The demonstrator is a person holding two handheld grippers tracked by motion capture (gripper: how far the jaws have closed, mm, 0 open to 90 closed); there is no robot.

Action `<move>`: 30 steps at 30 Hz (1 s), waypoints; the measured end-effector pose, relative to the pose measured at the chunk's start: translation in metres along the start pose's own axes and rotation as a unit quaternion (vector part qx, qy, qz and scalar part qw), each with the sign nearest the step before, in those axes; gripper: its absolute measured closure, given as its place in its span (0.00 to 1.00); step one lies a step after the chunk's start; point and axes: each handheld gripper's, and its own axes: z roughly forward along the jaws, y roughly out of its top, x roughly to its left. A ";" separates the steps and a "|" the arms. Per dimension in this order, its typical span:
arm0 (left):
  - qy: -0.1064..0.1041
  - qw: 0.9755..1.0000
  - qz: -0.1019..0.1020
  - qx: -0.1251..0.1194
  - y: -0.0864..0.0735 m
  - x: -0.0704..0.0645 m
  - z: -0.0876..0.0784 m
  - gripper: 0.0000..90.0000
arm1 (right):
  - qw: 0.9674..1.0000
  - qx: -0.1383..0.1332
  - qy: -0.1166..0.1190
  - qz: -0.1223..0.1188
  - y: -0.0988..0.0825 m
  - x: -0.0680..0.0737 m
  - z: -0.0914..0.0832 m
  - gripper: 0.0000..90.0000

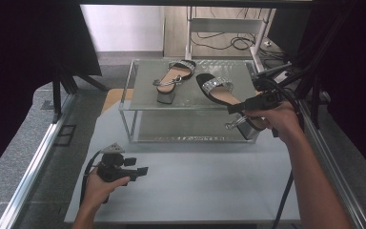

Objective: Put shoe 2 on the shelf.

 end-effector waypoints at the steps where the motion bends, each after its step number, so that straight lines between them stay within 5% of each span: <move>1: -0.002 1.000 -0.001 -0.001 0.000 -0.001 0.001 0.34 | 1.000 -0.001 -0.002 0.003 0.003 -0.001 0.000 0.47; 18: -0.009 1.000 0.006 -0.004 0.003 -0.005 0.000 0.34 | 0.998 -0.009 -0.039 0.045 0.041 -0.017 0.012 0.47; 30: -0.024 0.999 0.034 0.009 0.004 -0.022 0.013 0.35 | 0.995 -0.006 -0.076 0.067 0.076 -0.028 0.035 0.47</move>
